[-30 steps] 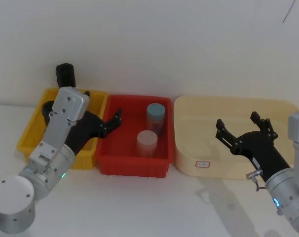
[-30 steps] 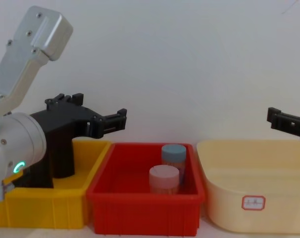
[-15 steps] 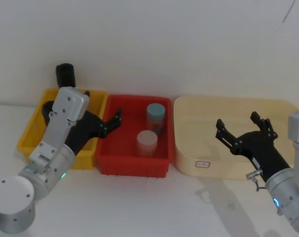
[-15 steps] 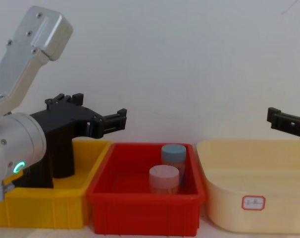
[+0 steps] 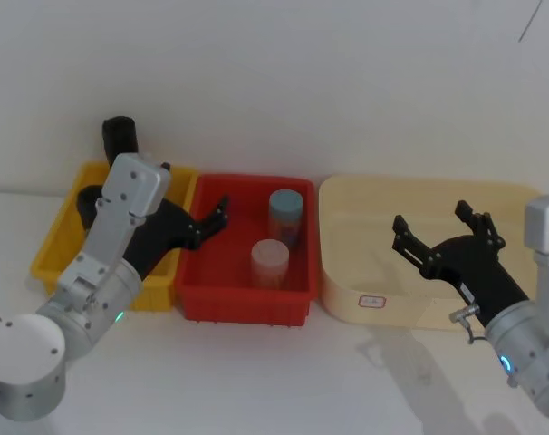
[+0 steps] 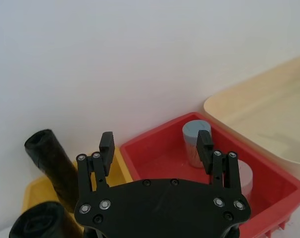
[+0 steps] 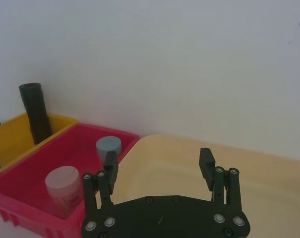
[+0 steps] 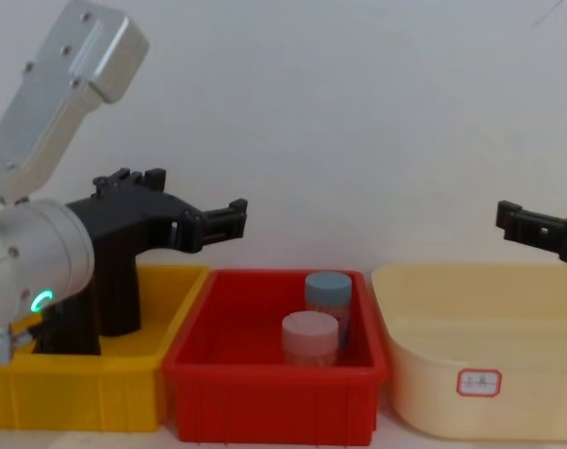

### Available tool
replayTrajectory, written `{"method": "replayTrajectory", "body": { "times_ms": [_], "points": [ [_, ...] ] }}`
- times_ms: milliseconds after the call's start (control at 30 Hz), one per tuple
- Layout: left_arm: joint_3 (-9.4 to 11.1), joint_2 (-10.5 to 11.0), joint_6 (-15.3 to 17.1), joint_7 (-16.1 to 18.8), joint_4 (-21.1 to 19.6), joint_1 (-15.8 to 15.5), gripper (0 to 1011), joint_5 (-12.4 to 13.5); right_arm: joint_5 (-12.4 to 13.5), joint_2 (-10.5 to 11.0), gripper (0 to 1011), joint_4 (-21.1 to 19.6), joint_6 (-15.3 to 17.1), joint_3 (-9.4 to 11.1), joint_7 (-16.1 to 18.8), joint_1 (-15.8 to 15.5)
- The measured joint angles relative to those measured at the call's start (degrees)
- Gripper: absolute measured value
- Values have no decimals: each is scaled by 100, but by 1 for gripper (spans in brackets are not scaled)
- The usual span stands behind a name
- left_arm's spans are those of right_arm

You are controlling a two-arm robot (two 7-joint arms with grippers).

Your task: Pick up the garbage bag with the one hand and transfer it to the other hand.

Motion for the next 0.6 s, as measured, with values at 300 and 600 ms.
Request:
{"method": "replayTrajectory", "body": {
  "times_ms": [300,600],
  "points": [
    [-79,253,762,-214,-770,33,1001,-81,216,76,999,204,420,-55,483,527],
    [-612,737,1670,-363,-1908,488,1002,-420,517,57,1000,286,943,-185,925,1142]
  ]
}}
